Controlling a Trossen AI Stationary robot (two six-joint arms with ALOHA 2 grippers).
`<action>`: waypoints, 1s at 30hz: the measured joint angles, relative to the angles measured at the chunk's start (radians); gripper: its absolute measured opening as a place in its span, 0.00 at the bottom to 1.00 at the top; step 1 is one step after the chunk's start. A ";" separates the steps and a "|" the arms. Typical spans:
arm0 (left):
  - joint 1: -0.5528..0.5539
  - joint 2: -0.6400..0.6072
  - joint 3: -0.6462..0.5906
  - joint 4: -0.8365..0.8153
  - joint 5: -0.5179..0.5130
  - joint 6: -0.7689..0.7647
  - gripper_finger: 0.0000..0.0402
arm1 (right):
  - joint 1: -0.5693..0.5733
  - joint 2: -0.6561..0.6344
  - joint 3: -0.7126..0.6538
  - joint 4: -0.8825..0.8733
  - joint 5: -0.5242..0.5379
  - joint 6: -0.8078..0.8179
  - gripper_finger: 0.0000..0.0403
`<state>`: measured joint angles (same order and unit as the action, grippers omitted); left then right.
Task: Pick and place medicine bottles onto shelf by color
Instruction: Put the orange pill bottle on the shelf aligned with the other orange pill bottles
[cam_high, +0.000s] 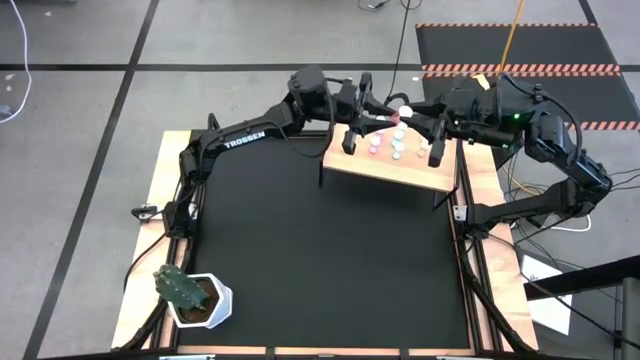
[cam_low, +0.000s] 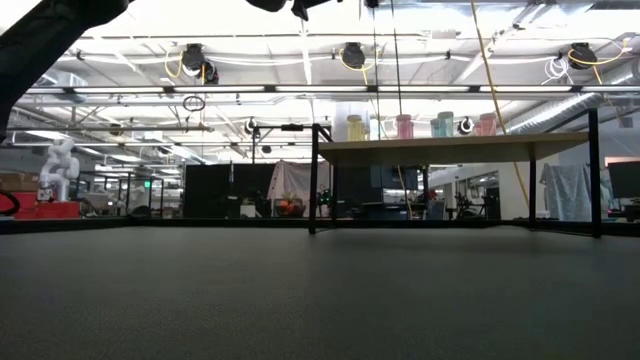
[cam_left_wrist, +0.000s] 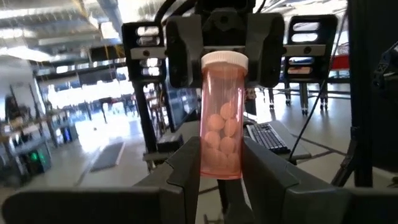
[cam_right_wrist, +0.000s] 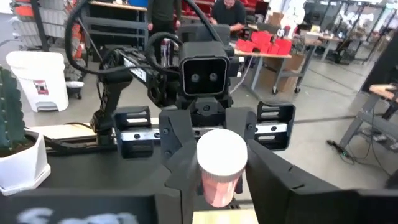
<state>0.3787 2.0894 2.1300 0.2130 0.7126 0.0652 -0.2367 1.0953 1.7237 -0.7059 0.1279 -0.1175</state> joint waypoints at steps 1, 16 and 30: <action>0.000 -0.001 0.000 -0.016 -0.013 -0.011 0.26 | 0.000 0.001 0.000 -0.008 0.004 0.007 0.26; 0.025 -0.014 -0.001 -0.316 -0.121 -0.074 0.80 | -0.089 -0.079 -0.152 -0.235 0.134 0.184 0.29; 0.048 -0.110 0.000 -0.582 -0.235 -0.060 0.91 | -0.148 -0.444 -0.862 -0.064 0.143 0.408 0.29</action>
<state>0.4271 1.9793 2.1304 -0.3687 0.4777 0.0053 -0.3847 0.6508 0.8615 -0.7699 0.2713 0.2900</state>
